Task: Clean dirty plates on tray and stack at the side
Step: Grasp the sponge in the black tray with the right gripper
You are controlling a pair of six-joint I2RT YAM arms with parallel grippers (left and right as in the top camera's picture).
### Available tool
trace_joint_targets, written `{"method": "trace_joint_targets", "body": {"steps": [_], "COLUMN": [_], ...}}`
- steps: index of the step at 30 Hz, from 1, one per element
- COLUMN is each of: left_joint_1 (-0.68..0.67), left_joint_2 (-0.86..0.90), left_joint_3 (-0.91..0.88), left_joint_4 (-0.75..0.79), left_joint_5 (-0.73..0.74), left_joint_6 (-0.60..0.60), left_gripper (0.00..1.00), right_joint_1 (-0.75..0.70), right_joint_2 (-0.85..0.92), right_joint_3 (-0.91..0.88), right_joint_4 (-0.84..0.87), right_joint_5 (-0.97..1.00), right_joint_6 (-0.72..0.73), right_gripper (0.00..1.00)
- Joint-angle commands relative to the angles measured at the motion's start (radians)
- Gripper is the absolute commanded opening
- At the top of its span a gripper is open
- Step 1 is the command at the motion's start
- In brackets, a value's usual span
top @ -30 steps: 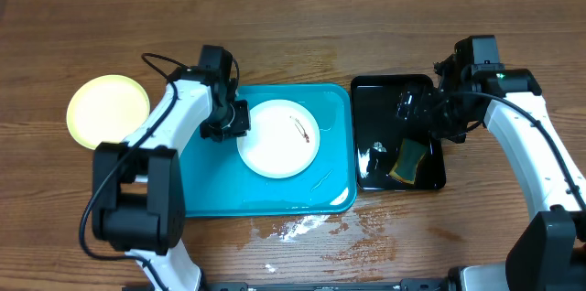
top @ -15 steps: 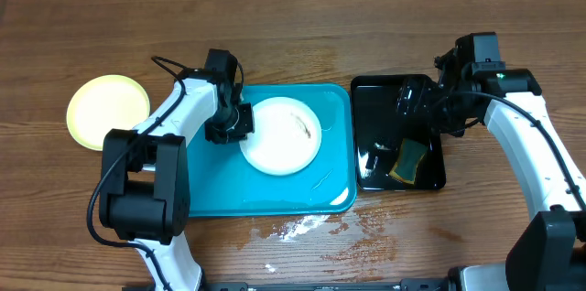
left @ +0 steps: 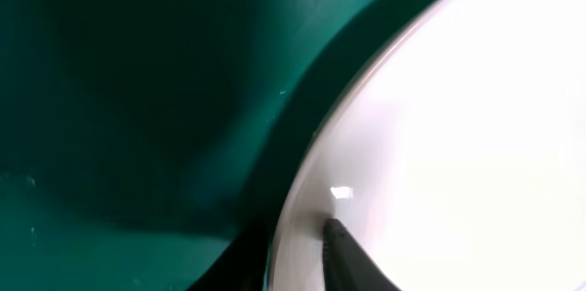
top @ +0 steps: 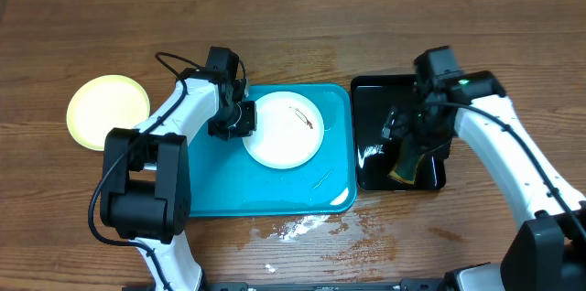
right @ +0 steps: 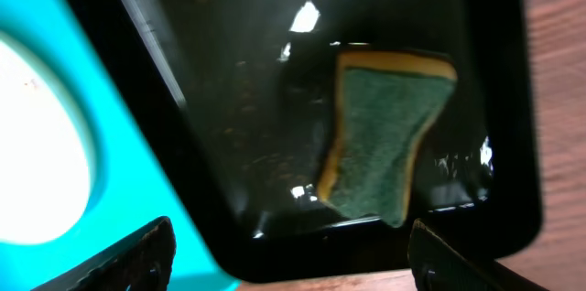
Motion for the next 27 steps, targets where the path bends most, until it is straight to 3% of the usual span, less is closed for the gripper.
{"method": "trace_joint_targets", "body": {"steps": [1, 3, 9, 14, 16, 22, 27], "left_joint_1": [-0.007, -0.007, -0.007, -0.007, -0.007, -0.007, -0.007], "left_joint_2": [0.044, 0.044, 0.044, 0.044, 0.044, 0.044, 0.044], "left_joint_3": [-0.009, -0.008, -0.008, -0.008, -0.008, -0.008, -0.008], "left_joint_4": [0.002, -0.018, -0.086, -0.055, -0.034, 0.025, 0.043], "left_joint_5": [-0.024, -0.02, 0.058, 0.013, 0.01, 0.01, -0.006], "left_joint_6": [0.079, 0.07, 0.049, 0.086, 0.126, 0.241, 0.27], "left_gripper": [0.41, 0.48, 0.34, 0.18, 0.16, 0.19, 0.25], "right_joint_1": [0.016, 0.017, 0.016, 0.017, 0.017, 0.017, 0.017], "right_joint_2": [-0.007, -0.007, -0.007, -0.006, -0.006, -0.006, -0.006], "right_joint_3": [-0.045, -0.076, -0.208, -0.337, -0.36, -0.379, -0.379], "right_joint_4": [0.007, 0.025, 0.129, 0.286, 0.324, 0.373, 0.469], "right_joint_5": [0.151, 0.159, 0.179, 0.179, 0.174, 0.102, -0.036], "right_joint_6": [0.126, 0.126, 0.126, 0.113, 0.113, 0.098, -0.092], "right_gripper": [0.82, 0.82, 0.81, 0.59, 0.52, 0.42, 0.39]}}
